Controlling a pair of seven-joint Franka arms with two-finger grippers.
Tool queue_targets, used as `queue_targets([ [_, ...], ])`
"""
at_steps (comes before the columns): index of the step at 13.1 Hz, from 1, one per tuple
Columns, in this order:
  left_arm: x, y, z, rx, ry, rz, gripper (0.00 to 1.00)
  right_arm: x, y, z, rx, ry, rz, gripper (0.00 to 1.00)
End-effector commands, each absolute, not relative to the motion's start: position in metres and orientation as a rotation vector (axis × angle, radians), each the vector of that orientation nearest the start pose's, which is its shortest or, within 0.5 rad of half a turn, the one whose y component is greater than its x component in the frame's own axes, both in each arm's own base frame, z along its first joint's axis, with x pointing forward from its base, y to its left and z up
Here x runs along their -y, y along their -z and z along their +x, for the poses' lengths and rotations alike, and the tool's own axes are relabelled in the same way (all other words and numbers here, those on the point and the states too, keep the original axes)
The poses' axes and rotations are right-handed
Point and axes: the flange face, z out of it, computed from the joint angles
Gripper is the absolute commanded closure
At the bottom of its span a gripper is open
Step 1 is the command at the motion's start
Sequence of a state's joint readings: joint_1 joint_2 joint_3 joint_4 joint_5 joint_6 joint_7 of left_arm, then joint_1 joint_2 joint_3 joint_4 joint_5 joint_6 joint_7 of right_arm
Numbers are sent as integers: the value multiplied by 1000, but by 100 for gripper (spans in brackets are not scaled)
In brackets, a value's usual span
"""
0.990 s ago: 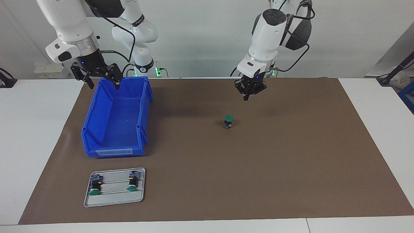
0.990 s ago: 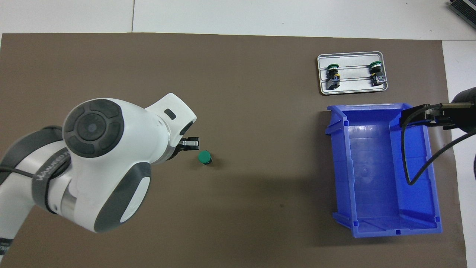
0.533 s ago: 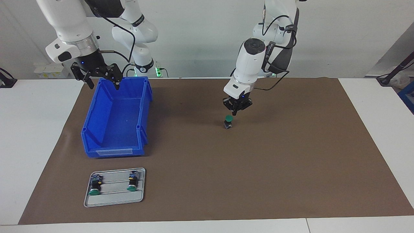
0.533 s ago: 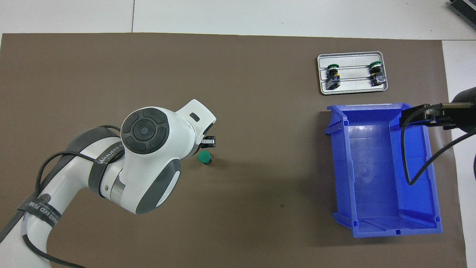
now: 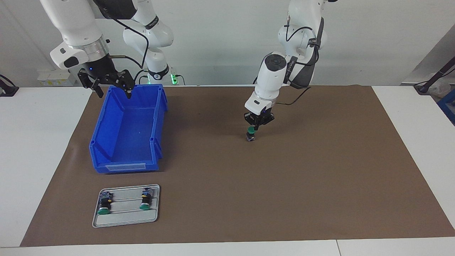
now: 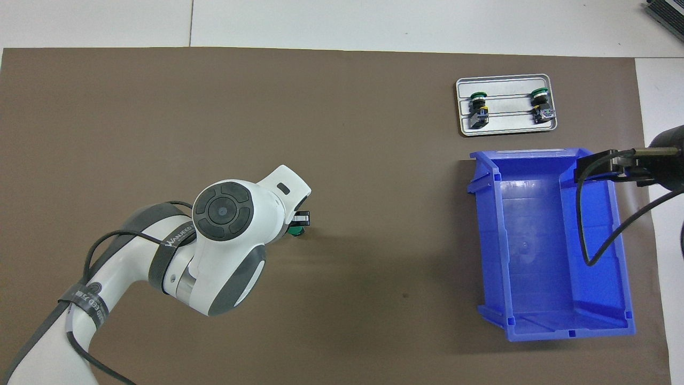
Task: Place and press button with both arms
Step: 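Move the left gripper over the green button, then press down on the green button with the left gripper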
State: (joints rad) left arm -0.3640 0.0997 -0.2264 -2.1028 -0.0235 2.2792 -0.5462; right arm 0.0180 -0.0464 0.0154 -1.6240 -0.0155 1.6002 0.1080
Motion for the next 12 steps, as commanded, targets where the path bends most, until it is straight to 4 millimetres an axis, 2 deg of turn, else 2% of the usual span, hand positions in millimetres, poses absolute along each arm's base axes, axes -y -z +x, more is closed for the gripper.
queue_targets([
  [1, 318, -377, 468, -28, 106, -3213, 100, -16, -629, 534, -84, 35, -3150, 0],
  [6, 330, -364, 467, -45, 129, -3231, 100, -16, -629, 534, -84, 35, -3150, 0],
  [7, 329, -363, 466, -45, 125, -3229, 100, -16, -629, 534, -84, 35, -3150, 0],
  [12, 321, -335, 458, -63, 108, -3209, 100, -16, -629, 534, -84, 35, -3150, 0],
])
